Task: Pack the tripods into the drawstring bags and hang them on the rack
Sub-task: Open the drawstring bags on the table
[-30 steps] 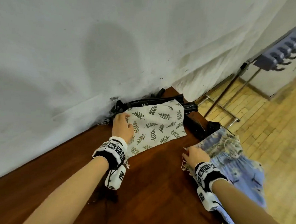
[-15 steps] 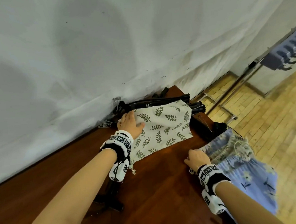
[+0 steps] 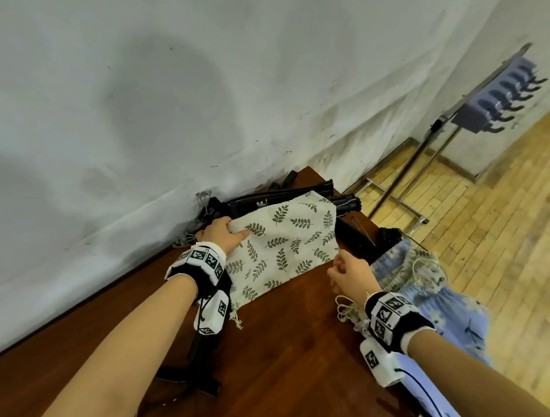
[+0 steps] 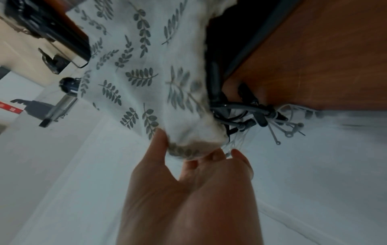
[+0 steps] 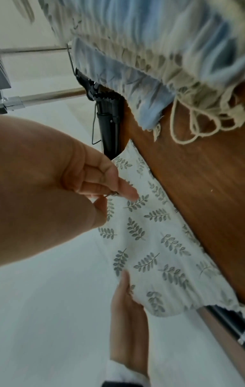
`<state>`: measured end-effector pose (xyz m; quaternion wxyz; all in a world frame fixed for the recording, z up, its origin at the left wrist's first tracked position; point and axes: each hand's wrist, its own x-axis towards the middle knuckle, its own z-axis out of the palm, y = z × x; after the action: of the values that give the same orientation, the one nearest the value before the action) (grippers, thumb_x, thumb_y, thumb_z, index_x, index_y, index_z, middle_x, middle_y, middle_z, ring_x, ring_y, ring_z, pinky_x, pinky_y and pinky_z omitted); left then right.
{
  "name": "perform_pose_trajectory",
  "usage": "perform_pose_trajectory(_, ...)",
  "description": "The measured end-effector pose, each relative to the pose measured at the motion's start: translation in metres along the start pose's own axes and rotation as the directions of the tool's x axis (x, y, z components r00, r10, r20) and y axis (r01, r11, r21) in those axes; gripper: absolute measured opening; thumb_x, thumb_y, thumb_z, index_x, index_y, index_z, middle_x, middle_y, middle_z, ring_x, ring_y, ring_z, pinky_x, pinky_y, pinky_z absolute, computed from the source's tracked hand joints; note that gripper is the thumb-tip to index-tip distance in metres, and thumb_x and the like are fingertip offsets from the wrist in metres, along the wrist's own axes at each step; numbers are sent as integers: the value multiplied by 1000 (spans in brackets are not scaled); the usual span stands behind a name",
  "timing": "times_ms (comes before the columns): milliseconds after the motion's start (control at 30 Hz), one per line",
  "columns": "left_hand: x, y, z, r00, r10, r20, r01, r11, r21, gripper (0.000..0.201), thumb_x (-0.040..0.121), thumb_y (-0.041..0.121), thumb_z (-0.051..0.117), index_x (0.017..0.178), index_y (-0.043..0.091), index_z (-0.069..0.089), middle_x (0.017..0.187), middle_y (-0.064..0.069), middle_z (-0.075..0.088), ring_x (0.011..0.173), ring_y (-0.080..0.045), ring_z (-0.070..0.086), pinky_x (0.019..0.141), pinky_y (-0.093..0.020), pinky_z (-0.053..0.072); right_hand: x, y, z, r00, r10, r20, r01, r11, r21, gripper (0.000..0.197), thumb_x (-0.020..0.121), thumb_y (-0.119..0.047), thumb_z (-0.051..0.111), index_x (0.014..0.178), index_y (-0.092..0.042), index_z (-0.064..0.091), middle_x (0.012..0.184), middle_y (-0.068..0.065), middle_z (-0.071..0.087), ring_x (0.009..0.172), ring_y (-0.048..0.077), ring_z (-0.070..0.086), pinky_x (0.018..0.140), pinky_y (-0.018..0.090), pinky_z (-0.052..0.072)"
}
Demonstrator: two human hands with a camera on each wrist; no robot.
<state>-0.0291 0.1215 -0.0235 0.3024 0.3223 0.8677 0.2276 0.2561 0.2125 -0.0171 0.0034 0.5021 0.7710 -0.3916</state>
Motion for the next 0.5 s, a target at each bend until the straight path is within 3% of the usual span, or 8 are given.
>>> perform_pose_trajectory(100, -22, 18, -14, 995, 49, 89, -45, 998, -54, 30, 79, 36, 73, 90, 9, 66, 90, -10, 69, 84, -26, 67, 80, -38, 55, -10, -9, -8, 998, -44, -36, 45, 999, 22, 9, 95, -14, 49, 104, -12, 50, 76, 6, 68, 59, 17, 65, 61, 31, 57)
perform_pose_trajectory(200, -42, 37, -23, 988, 71, 136, -58, 993, -98, 33, 82, 32, 71, 100, 5, 67, 95, -10, 69, 87, -26, 67, 83, -38, 55, -22, -23, -15, 994, -104, -28, 105, 994, 24, 23, 96, -9, 42, 118, -15, 45, 82, 12, 67, 67, 25, 63, 65, 39, 54)
perform_pose_trajectory(300, -63, 57, -32, 991, 60, 121, -34, 978, -207, 35, 83, 31, 71, 105, 5, 63, 96, -7, 65, 85, -21, 63, 76, -32, 49, -36, -40, -25, 974, -227, -4, 227, 974, 0, 38, 96, -6, 34, 127, -27, 37, 81, 18, 64, 62, 29, 58, 56, 37, 46)
perform_pose_trajectory(367, -79, 72, -38, 997, 41, 67, -21, 960, -278, 34, 82, 26, 72, 107, 11, 55, 99, -2, 58, 89, -18, 57, 77, -29, 45, -46, -53, -32, 953, -299, 53, 301, 953, -45, 37, 94, 0, 32, 108, -25, 54, 87, 14, 63, 64, 19, 54, 60, 30, 42)
perform_pose_trajectory(433, -96, 84, -40, 998, 46, 37, -26, 910, -413, 42, 79, 20, 74, 111, 20, 48, 108, -5, 57, 97, -23, 60, 87, -35, 50, -56, -62, -39, 941, -328, 86, 335, 939, -83, 39, 90, 5, 34, 82, -18, 64, 103, 6, 62, 69, 11, 52, 63, 19, 40)
perform_pose_trajectory(500, -107, 92, -40, 997, 61, 37, -34, 864, -502, 43, 77, 15, 72, 111, 29, 48, 114, -14, 60, 97, -32, 65, 90, -47, 53, -65, -69, -43, 939, -337, 70, 342, 937, -66, 36, 90, 4, 35, 80, -15, 64, 102, 3, 62, 64, 8, 52, 54, 12, 37)
